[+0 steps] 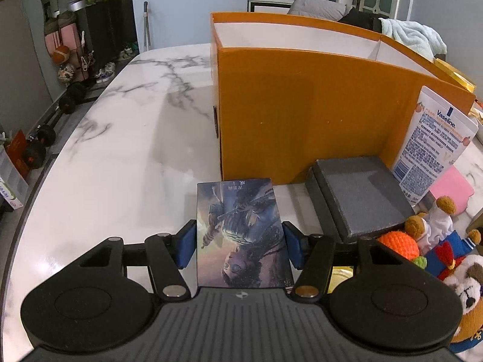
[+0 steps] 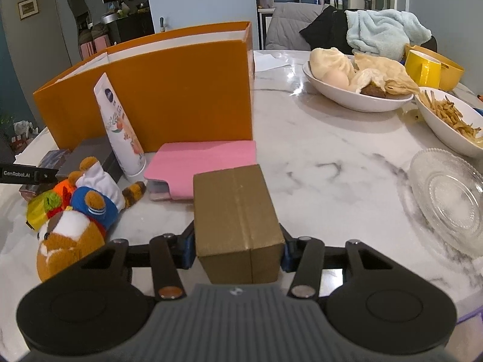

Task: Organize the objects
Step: 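Grasp the book with the left gripper while the right grasps the cardboard box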

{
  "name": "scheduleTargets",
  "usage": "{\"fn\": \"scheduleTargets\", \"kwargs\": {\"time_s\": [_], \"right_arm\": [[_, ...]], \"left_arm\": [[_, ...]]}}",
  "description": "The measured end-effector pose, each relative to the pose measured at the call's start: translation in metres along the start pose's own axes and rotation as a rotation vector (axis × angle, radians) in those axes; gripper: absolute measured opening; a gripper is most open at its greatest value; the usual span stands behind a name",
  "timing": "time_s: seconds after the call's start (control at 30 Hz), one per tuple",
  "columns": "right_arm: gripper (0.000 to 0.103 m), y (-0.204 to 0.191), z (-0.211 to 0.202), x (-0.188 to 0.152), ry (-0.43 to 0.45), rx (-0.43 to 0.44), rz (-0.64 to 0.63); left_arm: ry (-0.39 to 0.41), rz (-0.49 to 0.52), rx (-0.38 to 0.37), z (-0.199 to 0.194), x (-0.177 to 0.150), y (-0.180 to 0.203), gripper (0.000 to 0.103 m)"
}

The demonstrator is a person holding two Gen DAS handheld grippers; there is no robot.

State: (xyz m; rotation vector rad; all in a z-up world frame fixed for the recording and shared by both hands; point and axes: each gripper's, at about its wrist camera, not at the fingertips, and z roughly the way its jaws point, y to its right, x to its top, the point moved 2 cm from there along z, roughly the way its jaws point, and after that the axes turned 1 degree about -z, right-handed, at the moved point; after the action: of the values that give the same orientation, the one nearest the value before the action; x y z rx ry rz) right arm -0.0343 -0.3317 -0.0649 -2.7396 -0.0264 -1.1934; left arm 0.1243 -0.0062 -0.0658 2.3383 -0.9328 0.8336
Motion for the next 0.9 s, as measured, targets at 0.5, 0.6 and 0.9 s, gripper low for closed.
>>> {"fn": "scheduleTargets", "kwargs": {"time_s": [0.5,0.6,0.9], "right_arm": [[0.048,0.000,-0.016,-0.003,0.025,-0.006,0.030],[0.048,0.000,-0.022,-0.002,0.043,-0.005,0.034],[0.048,-0.003,-0.032,0.000,0.054,-0.004,0.018]], "left_arm": [[0.004,-0.036,0.019,-0.011,-0.011,-0.003,0.069],[0.005,-0.052,0.016,-0.013,-0.013,-0.005,0.069],[0.035,-0.081,-0.002,-0.030,-0.010,-0.010,0.069]]}}
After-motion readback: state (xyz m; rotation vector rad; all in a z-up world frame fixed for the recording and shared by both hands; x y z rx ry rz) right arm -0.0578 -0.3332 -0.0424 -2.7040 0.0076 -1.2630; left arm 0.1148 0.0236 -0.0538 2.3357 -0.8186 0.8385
